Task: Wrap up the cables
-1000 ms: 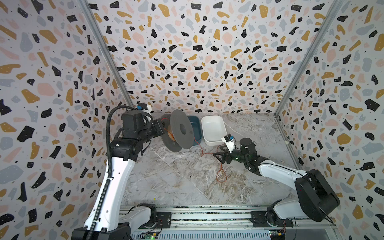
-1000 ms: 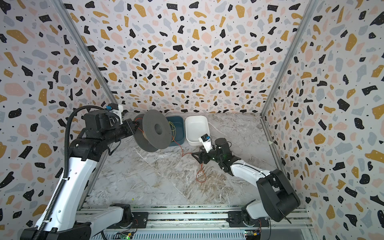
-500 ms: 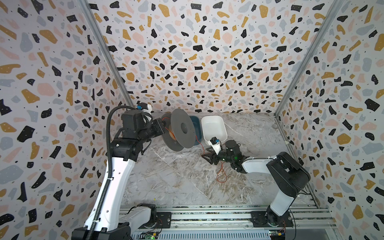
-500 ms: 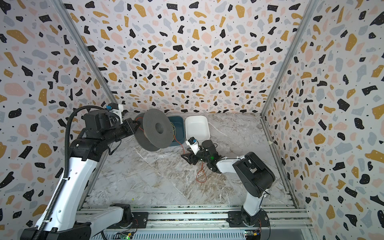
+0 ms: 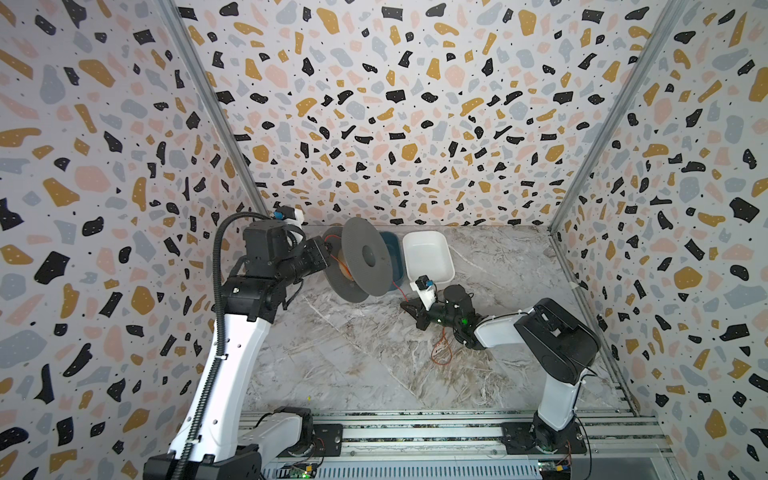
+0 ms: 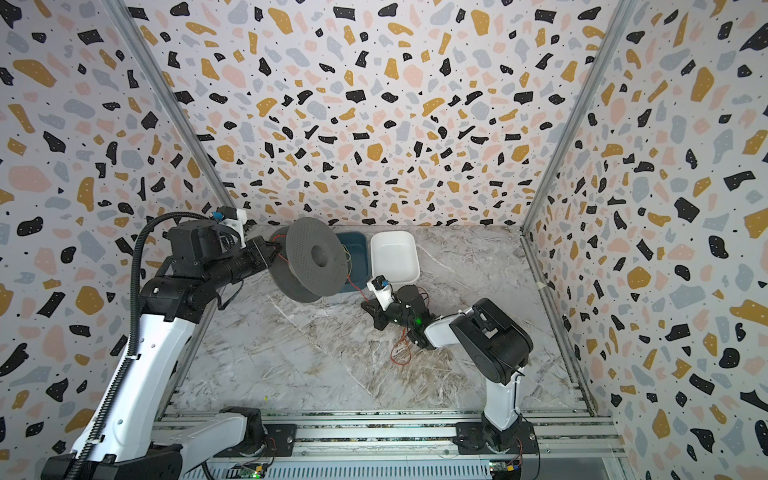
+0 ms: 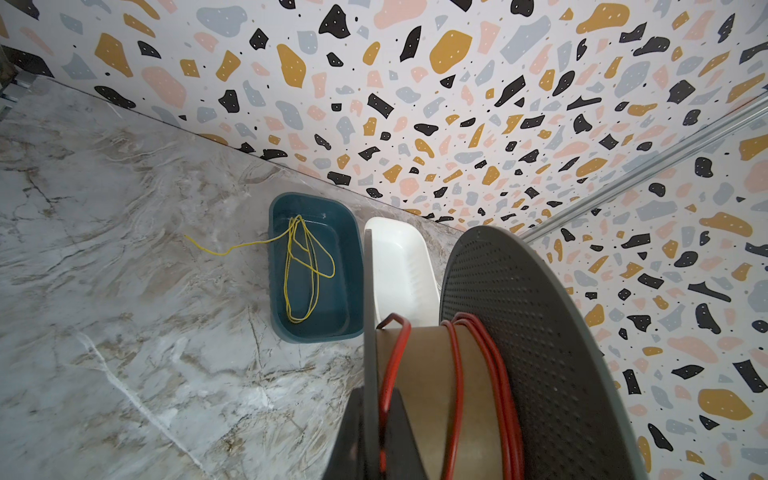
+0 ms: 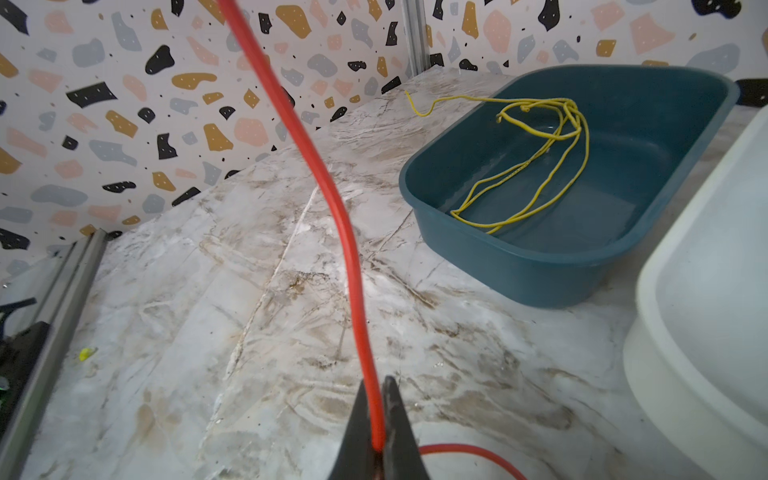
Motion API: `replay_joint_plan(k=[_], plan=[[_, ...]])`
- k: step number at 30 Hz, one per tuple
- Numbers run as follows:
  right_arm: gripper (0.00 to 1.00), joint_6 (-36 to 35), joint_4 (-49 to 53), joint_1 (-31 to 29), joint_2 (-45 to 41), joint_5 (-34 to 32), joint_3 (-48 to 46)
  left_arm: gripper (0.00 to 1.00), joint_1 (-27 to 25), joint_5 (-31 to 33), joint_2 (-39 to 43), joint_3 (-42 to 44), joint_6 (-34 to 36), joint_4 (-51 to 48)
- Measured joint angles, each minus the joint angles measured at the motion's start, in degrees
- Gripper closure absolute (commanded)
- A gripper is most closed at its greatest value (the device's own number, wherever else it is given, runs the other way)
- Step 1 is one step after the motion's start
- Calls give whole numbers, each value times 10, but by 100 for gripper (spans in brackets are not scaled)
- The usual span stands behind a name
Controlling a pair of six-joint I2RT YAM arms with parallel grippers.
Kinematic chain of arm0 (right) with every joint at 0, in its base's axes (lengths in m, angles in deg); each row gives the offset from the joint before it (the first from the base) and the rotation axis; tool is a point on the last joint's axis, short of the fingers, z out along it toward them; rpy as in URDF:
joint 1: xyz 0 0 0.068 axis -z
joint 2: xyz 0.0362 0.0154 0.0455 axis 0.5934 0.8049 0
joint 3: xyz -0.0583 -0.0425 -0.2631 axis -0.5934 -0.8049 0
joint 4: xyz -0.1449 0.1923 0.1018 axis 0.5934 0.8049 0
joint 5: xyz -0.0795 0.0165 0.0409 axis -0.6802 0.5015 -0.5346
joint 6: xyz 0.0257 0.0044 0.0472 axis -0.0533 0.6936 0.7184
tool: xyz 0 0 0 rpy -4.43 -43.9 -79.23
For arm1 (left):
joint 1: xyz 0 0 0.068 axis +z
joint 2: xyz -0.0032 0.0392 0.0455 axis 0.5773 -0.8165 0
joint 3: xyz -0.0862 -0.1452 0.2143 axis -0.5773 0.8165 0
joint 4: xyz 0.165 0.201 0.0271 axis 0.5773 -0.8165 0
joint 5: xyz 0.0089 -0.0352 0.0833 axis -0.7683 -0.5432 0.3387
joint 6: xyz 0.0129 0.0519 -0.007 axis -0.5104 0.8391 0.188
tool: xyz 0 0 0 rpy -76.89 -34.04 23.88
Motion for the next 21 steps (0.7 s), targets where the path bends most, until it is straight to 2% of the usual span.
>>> replay_joint_plan(k=[10,21], plan=[[100,-66,162,-69,-60,-141,25,100,2,31,0,68,-84,76],[100,-160,344,-194,-77,-280,124,100,-3,148,54,175,-148,145]])
